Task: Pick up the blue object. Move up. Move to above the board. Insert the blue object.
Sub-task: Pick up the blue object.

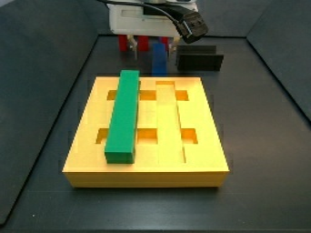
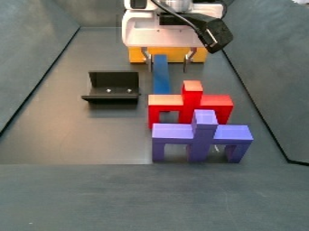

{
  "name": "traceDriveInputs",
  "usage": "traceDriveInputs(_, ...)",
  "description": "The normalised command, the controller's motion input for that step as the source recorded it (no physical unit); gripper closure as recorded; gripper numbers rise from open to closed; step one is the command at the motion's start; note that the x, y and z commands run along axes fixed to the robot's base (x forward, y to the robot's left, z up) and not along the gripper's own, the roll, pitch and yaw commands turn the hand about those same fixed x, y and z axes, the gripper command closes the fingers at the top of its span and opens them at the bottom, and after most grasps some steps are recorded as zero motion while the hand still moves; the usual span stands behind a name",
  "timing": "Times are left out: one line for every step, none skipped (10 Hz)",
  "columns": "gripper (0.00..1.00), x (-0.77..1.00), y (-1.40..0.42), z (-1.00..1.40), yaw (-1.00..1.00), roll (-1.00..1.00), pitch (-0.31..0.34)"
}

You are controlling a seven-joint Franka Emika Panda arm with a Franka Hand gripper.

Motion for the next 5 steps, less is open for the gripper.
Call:
traceDriveInputs(0.00, 0.09, 0.00, -0.20, 0.03, 0.18, -0.003)
traceDriveInputs(0.00, 0.15, 0.00, -0.13, 0.00, 0.14, 0.000)
traceDriveInputs(0.00, 0.02, 0.00, -0.11, 0.00, 0.14, 0.000)
traceDriveInputs(0.00, 0.00, 0.12, -0.12, -0.01, 0.16, 0.000)
traceDriveInputs(0.00, -0.01, 0.11, -0.14, -0.01, 0.18, 0.000)
